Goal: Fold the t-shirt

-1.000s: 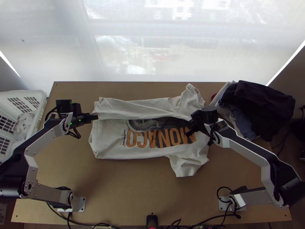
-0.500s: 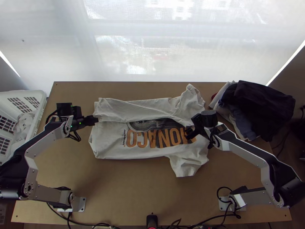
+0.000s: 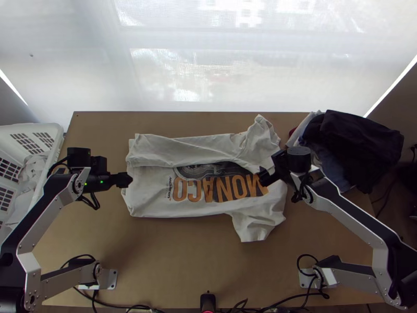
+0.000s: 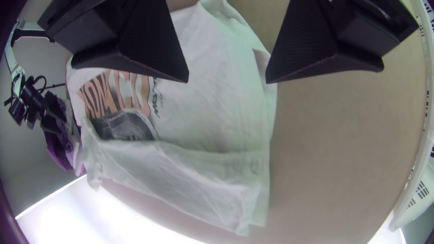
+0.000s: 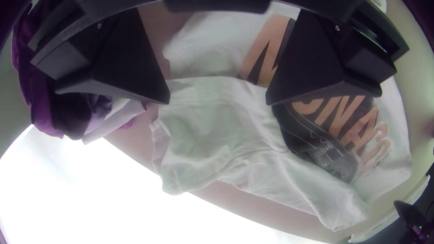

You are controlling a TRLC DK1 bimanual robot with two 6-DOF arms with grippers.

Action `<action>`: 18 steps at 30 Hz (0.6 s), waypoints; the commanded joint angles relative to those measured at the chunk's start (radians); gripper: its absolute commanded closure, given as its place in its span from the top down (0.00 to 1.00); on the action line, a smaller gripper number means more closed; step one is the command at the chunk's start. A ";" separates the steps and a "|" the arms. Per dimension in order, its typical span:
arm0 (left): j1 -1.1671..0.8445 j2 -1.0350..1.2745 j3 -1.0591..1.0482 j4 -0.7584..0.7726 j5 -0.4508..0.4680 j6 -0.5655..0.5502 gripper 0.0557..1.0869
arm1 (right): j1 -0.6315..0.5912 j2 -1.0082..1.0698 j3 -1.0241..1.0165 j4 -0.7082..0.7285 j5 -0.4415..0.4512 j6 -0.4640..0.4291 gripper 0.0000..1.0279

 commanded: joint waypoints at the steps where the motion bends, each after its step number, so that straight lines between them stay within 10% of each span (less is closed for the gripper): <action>1: -0.079 -0.096 -0.054 -0.171 0.036 0.007 0.82 | -0.016 -0.106 0.030 -0.105 -0.001 0.007 0.96; 18: -0.128 -0.048 -0.132 -0.100 0.007 -0.052 0.82 | -0.030 -0.209 0.043 -0.206 -0.001 0.007 0.96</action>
